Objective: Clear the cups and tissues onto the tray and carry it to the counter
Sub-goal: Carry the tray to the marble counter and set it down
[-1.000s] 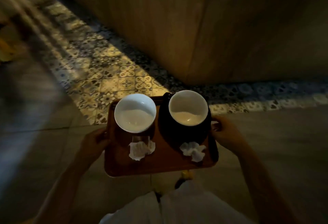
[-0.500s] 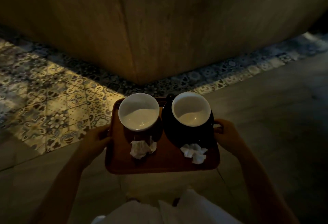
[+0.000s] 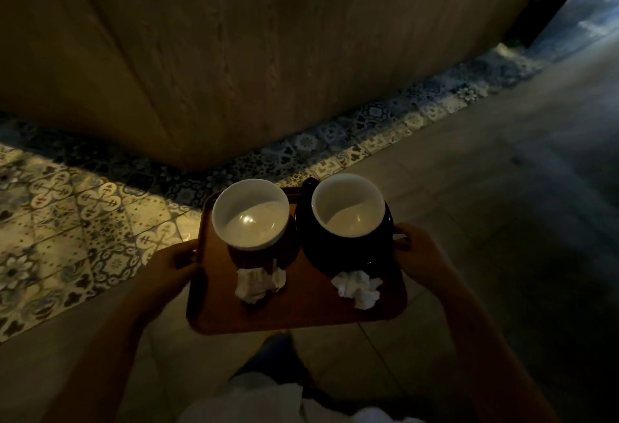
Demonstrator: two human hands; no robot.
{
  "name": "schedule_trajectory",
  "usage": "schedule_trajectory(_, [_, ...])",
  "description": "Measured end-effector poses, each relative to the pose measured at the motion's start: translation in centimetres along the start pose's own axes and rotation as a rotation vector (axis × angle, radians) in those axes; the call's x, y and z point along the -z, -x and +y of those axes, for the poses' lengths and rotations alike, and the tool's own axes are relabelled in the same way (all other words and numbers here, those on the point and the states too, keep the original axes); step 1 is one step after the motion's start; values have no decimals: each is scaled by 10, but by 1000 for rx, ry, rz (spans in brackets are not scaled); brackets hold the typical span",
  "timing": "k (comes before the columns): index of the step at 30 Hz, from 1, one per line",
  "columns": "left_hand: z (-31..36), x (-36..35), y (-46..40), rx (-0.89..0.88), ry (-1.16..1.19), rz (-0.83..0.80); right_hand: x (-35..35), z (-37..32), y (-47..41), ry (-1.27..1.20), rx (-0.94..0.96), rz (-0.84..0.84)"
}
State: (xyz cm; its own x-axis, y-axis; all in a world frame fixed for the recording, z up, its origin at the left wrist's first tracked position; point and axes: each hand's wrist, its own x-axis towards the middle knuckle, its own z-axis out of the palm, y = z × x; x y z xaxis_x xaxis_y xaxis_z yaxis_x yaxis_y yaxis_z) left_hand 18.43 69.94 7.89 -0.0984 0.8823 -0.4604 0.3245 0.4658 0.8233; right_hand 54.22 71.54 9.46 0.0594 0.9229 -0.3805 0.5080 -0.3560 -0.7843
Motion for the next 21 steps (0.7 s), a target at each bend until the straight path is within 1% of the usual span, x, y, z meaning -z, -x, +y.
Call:
schedule_trajectory(6, [53,-33,-66,-73,-5,10,36,0,-64,-14,26,44])
schedule_trajectory(13, [130,-56,-158,-81,-33,-44,91,-32,-156,-36,32,102])
schedule_trajectory(19, [190,-76,-225,-84,-29,-56,132,-47,-238,-50,43,92])
schedule_trajectory(21, [203,-86,-246,-76,-26,-59,148,-48,-265,-15,36,81])
